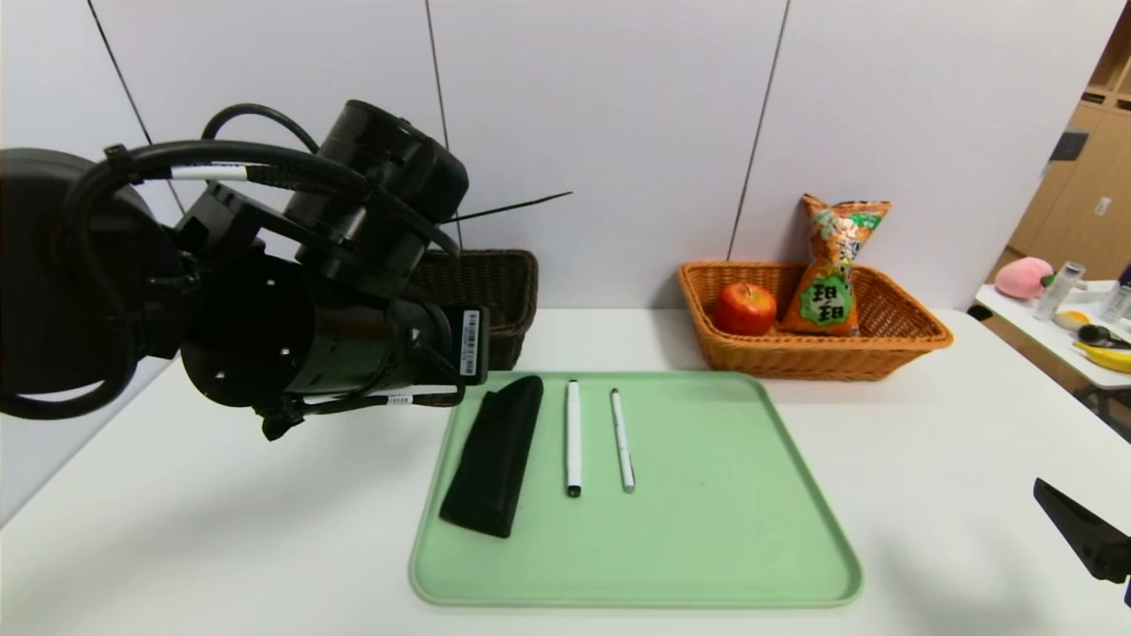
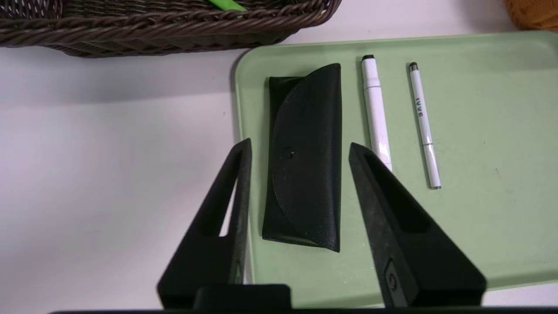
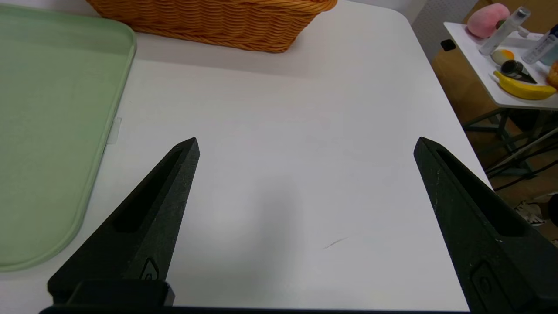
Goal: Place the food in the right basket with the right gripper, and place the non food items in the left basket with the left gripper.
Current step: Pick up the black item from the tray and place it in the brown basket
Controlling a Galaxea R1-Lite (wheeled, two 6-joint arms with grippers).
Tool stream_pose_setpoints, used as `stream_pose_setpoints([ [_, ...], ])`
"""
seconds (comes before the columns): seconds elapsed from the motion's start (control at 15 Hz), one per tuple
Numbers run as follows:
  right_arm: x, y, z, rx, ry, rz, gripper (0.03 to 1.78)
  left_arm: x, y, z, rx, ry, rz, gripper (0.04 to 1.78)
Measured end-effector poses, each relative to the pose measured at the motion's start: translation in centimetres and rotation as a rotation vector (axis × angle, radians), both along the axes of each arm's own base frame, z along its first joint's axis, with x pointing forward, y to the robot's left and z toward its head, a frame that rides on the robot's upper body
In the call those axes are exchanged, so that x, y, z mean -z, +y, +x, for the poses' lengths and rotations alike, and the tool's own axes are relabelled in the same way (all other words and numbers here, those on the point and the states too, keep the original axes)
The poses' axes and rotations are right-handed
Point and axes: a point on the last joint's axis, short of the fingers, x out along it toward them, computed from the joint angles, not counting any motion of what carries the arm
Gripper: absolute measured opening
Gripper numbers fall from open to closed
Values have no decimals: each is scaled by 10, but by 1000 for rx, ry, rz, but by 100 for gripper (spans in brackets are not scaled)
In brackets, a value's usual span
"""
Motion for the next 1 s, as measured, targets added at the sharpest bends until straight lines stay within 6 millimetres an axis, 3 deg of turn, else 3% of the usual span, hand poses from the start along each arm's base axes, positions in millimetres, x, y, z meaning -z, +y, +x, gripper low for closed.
stream_pose_setpoints([
  [0.4, 3, 0, -2, -1, 3, 0, 170, 21, -15, -2, 28, 39, 19, 134],
  [1.0, 5, 0, -12, -6, 25, 0, 170, 47, -29, 5, 40, 84, 65, 159],
])
